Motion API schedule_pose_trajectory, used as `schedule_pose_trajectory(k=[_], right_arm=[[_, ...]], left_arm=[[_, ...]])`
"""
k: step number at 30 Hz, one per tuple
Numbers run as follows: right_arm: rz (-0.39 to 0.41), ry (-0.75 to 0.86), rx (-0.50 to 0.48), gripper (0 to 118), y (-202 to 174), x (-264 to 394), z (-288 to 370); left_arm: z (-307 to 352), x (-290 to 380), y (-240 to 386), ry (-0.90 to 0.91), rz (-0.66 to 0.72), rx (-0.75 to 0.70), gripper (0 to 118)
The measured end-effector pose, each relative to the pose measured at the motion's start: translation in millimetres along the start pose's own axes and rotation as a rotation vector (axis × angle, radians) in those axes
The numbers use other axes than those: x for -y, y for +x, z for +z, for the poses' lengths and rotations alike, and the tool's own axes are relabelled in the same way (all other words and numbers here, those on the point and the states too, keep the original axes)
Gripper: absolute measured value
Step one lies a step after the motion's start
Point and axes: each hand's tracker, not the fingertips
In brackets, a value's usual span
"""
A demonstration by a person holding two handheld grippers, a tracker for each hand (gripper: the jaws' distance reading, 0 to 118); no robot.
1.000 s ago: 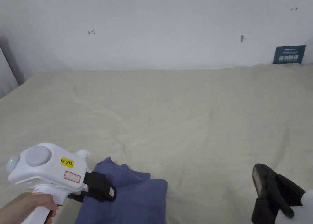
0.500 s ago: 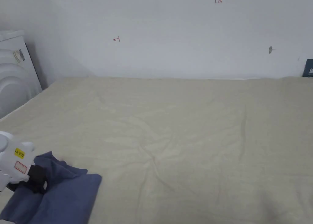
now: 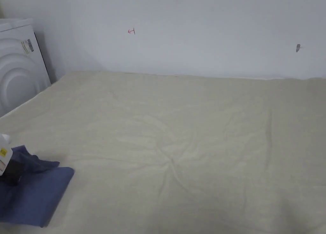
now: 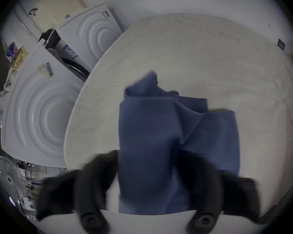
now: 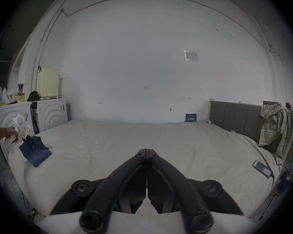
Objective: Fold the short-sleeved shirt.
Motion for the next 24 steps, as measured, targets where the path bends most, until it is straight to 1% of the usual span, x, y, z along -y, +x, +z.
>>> schedule_pose_trajectory(k=[1, 2, 3, 5, 8, 10, 11, 12, 14, 15, 16, 18, 21, 24], right_arm=[[0.003, -0.001, -0.007, 0, 0, 0, 0], [0.009, -0.004, -0.008, 0, -1, 0, 0], [0.015, -0.003, -0.007, 0, -2, 1, 0], [0.022, -0.004, -0.010, 0, -3, 0, 0], [0.012, -0.007, -0.023, 0, -1, 1, 0], [0.008, -0.010, -0.030, 0, 3, 3, 2], [0.010, -0.011, -0.032, 0, 4, 3, 3], [0.012, -0.011, -0.032, 0, 6, 3, 4], [0.008, -0.012, -0.037, 0, 11, 3, 6], [0.005, -0.014, -0.038, 0, 14, 2, 7], [0.002, -0.014, -0.039, 0, 16, 1, 9], [0.009, -0.011, -0.029, 0, 24, 0, 12], [0.012, -0.006, -0.022, 0, 37, -4, 14], [0.000, -0.006, -0.026, 0, 53, -9, 17]], left_arm=[[-1, 1, -4, 0.005, 0.023, -0.020, 93], [-1, 2, -8, 0.003, 0.035, -0.010, 112], [4, 4, -11, 0.024, 0.062, 0.007, 118], [11, 6, -14, 0.051, 0.096, 0.068, 118], [27, 14, -11, 0.089, 0.099, 0.079, 118], [40, 20, -1, 0.115, 0.103, 0.145, 117], [49, 24, 4, 0.143, 0.101, 0.169, 109], [58, 29, 11, 0.189, 0.096, 0.178, 84], [78, 38, 29, 0.274, 0.107, 0.139, 32], [90, 46, 40, 0.332, 0.122, 0.142, 10], [104, 56, 52, 0.390, 0.139, 0.146, 9], [131, 73, 79, 0.477, 0.168, 0.197, 0], [174, 105, 131, 0.581, 0.159, 0.183, 0], [213, 130, 184, 0.666, 0.083, 0.176, 0]])
